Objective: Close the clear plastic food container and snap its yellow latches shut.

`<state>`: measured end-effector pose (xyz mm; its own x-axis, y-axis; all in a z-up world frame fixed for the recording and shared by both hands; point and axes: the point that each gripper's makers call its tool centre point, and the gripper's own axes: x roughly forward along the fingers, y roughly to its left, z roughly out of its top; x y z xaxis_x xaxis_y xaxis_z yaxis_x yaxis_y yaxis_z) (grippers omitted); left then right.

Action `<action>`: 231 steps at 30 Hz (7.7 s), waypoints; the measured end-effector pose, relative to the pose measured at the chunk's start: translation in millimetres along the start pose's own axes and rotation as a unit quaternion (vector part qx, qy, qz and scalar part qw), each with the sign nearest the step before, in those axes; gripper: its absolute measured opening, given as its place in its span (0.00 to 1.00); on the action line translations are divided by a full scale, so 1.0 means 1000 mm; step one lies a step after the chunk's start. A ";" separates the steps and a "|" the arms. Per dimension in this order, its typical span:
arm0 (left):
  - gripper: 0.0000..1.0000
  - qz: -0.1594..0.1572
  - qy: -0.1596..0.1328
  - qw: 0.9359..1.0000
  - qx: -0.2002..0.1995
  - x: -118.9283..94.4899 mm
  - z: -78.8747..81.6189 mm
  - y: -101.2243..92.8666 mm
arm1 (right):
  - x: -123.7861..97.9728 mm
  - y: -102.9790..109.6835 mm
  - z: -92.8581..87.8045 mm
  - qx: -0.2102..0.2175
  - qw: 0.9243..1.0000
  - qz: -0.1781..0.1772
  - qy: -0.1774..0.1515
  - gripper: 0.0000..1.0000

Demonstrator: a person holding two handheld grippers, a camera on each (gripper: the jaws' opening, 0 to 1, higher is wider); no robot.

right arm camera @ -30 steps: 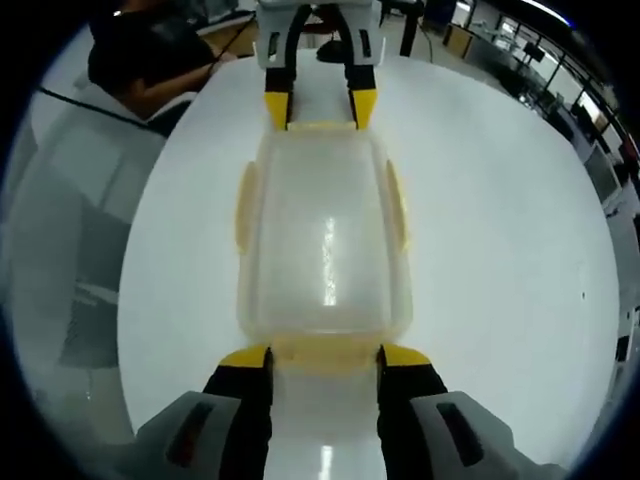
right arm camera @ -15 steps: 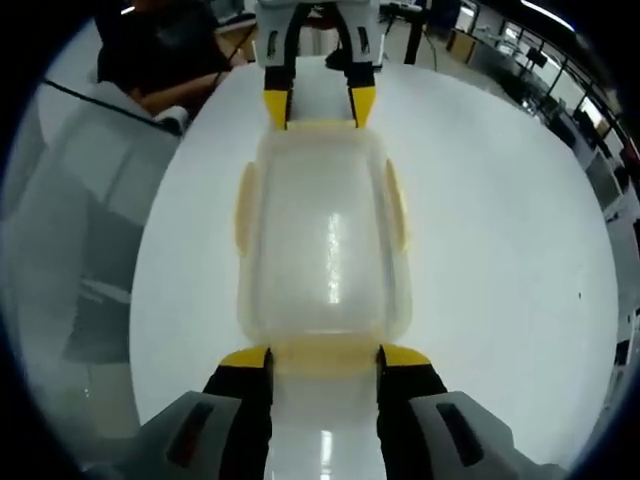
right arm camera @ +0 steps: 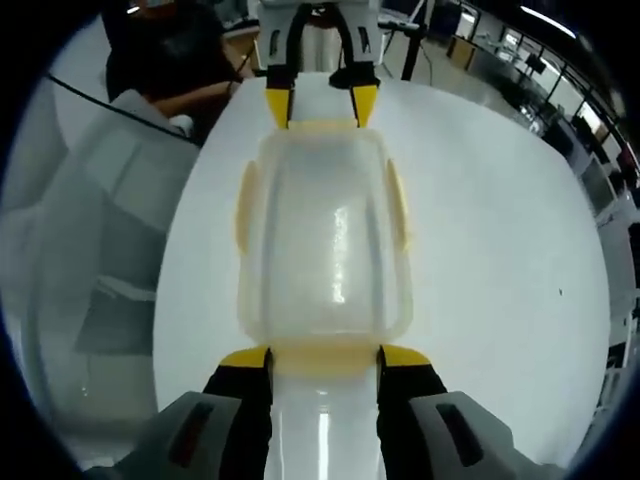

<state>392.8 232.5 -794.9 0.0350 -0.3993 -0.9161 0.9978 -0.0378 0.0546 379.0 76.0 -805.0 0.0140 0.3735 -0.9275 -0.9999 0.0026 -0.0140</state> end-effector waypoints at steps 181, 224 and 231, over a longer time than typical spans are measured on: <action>0.49 -0.005 -0.059 0.998 0.008 0.075 0.193 0.000 | -0.091 -0.005 -0.191 0.051 0.998 -0.018 0.020 0.49; 0.50 0.026 -0.159 0.873 -0.460 0.061 0.210 0.011 | -0.092 -0.012 -0.178 0.506 0.852 -0.103 -0.078 0.48; 0.48 0.035 -0.149 0.854 -0.497 0.069 0.206 0.008 | -0.088 -0.010 -0.182 0.544 0.829 -0.102 -0.084 0.45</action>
<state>391.5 15.4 -776.1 0.2289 -0.5899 -0.7743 0.5535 0.7332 -0.3950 388.4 -126.3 -791.3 0.2740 0.3868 -0.8805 -0.3889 0.8819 0.2664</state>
